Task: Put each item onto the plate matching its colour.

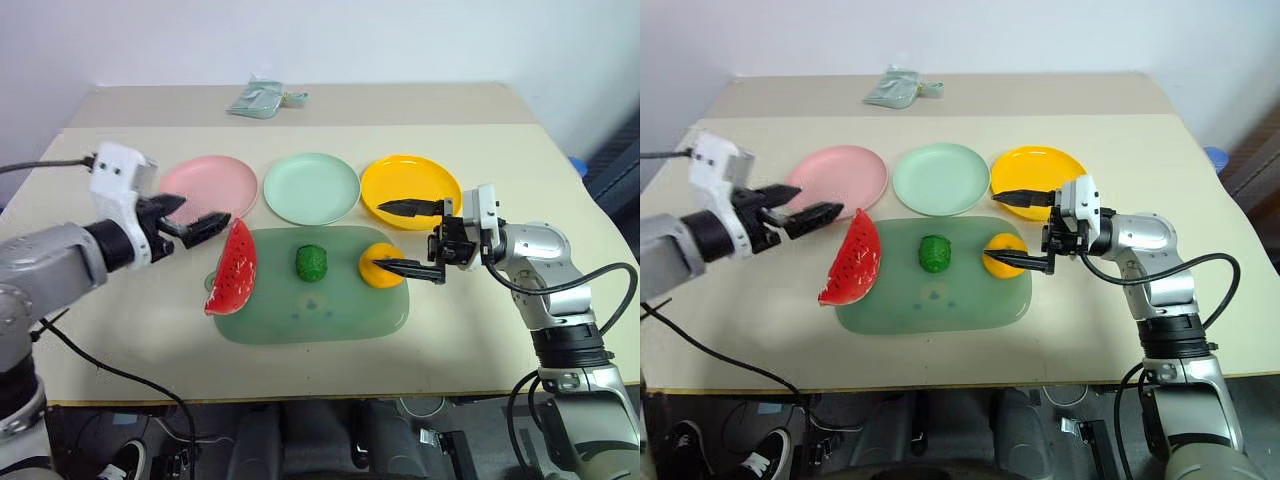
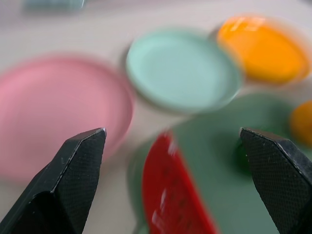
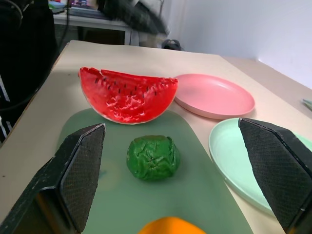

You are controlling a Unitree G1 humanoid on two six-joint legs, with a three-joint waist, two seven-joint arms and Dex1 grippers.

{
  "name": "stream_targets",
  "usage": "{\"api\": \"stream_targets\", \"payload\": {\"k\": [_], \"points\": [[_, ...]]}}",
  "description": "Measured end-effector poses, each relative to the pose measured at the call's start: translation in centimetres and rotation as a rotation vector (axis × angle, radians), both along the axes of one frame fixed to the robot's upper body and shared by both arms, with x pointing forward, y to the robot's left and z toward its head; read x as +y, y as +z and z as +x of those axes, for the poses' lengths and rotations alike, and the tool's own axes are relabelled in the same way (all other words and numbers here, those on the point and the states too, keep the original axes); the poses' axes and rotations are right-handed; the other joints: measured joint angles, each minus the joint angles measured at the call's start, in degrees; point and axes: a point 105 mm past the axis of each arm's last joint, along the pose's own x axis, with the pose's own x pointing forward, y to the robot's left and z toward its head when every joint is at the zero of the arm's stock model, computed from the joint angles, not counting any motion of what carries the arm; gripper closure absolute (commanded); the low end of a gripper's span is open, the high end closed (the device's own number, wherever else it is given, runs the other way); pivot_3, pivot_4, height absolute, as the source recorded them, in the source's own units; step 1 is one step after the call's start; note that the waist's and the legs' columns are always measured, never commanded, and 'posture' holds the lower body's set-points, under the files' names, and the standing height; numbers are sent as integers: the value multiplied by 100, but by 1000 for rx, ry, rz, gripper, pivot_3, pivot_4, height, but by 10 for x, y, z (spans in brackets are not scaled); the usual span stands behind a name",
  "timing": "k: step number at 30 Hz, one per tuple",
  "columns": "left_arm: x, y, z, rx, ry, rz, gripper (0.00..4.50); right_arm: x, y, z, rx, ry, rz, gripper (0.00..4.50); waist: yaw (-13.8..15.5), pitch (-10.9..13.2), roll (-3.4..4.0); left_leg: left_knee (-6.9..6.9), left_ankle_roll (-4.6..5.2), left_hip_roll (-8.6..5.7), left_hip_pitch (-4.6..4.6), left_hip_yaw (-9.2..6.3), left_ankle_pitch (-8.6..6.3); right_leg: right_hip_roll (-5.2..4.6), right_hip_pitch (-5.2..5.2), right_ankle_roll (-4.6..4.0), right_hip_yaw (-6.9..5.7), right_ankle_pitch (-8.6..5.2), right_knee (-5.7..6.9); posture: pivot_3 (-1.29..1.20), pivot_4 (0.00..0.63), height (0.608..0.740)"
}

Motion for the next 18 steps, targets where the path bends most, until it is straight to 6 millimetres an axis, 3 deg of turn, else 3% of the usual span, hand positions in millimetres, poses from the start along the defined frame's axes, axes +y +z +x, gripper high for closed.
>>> {"api": "stream_targets", "payload": {"k": [5,12,18], "points": [[-20,-19,3,44,10,-103,0,0,0,0,-2,-2,1,26,30,-1,-2,6,-2,-2,3,0,1,-2,6,0,2,0,2,0,150,740],[-18,-26,5,53,72,-48,0,1,1,0,-5,-13,7,26,14,-1,-2,3,-2,-3,6,1,1,-1,6,-1,2,0,1,0,150,740],[-24,-44,2,100,79,-42,0,0,-2,-1,11,-22,8,26,27,-1,-2,5,-3,-4,5,0,1,-1,8,-1,2,0,1,0,150,740]]}}
